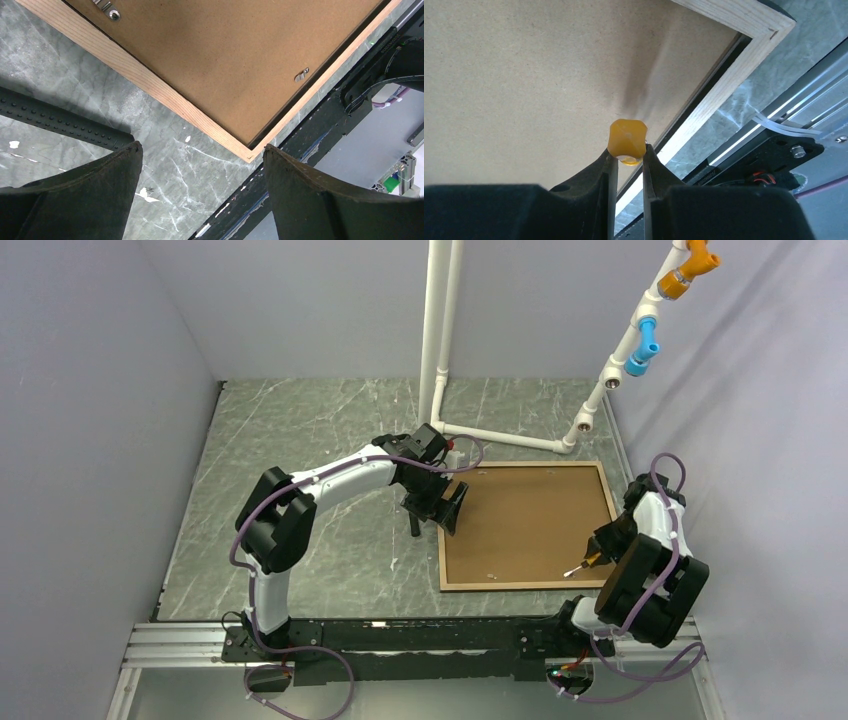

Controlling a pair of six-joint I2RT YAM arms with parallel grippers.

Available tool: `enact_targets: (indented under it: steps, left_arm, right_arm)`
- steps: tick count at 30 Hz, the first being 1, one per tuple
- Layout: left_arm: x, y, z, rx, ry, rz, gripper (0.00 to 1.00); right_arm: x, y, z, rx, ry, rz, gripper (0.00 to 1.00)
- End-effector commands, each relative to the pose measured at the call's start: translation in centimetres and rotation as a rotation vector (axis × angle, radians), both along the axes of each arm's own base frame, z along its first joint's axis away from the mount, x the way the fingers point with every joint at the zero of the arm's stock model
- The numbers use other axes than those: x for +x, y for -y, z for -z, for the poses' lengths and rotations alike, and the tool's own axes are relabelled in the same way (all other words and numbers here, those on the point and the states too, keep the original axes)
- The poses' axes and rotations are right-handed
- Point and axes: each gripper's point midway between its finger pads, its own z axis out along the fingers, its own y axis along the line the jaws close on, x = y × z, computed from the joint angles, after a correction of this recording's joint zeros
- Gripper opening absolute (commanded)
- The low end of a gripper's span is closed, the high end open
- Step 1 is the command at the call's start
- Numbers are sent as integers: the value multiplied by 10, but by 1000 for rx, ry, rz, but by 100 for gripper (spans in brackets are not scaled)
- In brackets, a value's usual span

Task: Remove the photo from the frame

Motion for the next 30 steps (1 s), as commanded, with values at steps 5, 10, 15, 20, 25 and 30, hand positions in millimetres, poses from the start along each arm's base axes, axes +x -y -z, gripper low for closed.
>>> enact_targets:
  steps: [5, 10, 15, 20, 25, 30]
  left_arm:
    - [3, -3, -9, -24, 21, 6, 93]
    - [2, -7, -9, -21, 16, -1, 93]
    - [4, -11, -18, -47, 12, -22, 94]
    - [15, -31, -33, -71, 37, -92, 94]
    - [28, -62, -47, -114, 72, -207, 95]
    - [36, -95, -61, -141, 141, -309, 96]
  right_arm:
    - [31, 9, -13, -23, 101, 3, 0]
    - [60, 11, -45, -91, 139, -109, 0]
    - [87, -21, -64, -97, 196, -265, 0]
    - [119, -77, -76, -116, 240, -508, 0]
    - [139, -134, -82, -60, 379, -677, 0]
    - [143, -193, -85, -32, 504, -816, 0]
